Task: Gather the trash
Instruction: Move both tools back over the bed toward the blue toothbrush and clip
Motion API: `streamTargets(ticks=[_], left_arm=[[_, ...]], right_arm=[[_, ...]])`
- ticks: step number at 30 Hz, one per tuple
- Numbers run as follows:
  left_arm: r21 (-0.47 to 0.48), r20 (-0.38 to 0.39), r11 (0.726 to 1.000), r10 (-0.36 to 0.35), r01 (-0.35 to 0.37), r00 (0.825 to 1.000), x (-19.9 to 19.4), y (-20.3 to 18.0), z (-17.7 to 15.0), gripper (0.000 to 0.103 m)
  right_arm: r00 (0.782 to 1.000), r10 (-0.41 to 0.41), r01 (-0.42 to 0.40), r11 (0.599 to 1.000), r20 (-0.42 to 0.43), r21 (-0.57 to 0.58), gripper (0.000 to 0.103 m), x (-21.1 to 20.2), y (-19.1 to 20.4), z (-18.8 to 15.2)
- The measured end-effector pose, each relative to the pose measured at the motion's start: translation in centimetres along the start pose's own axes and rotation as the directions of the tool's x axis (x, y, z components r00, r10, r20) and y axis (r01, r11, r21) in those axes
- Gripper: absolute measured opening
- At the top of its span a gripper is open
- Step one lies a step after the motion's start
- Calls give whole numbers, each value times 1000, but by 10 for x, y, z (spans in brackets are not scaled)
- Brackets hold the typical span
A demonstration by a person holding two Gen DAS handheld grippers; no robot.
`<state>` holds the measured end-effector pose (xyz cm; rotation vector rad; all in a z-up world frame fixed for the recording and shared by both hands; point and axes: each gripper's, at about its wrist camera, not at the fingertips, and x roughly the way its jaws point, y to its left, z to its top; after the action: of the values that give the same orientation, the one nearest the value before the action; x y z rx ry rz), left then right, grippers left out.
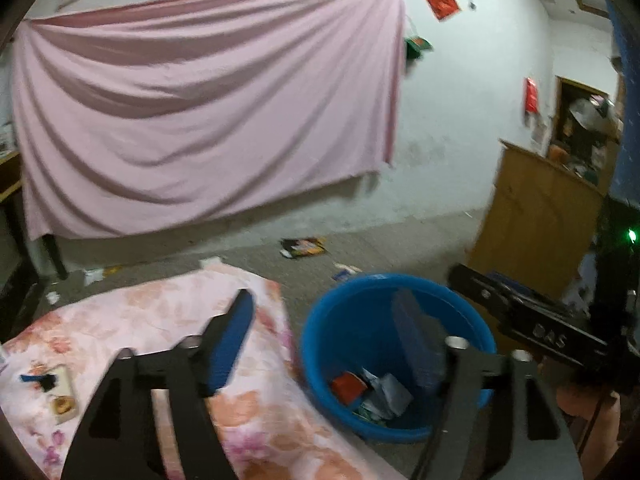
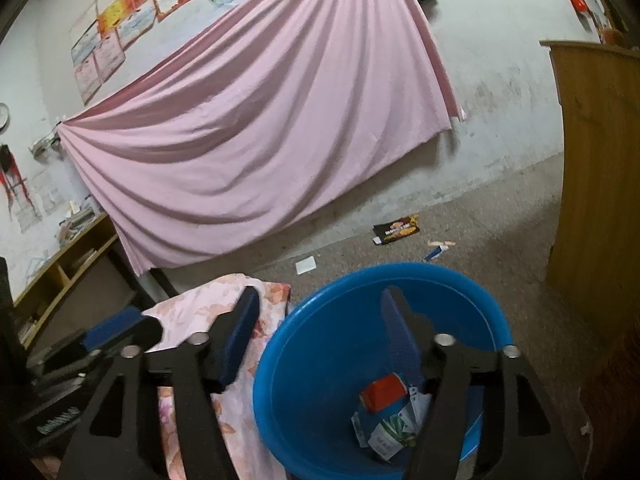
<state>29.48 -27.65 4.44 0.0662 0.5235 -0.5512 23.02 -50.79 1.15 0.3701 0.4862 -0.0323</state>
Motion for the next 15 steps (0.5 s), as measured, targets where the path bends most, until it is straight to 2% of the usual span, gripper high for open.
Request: streamTargets(ticks=[1,2,5,11,15], left_arm=[[-13,19,1000,27,-27,999,-5,6,1,92],[-29,42,998,55,-54,998,-11,12,2,96],[-87,121,988,140,-130,983,-32,33,2,100],[-118,171,967,245,-227,954,-61,67,-3,101],[-131,211,949,309,-287,927,-84,88,-13,101]], right_arm=[[1000,-1,1,1000,8,-8,80,0,3,1],[1000,-5,5,1000,15,-16,86,0,7,2],[999,-24,26,999,47,-43,100,-1,19,3],[993,0,15,991,118,-133,103,1,52,1],[985,23,15,977,174,-214,103,0,80,-3]])
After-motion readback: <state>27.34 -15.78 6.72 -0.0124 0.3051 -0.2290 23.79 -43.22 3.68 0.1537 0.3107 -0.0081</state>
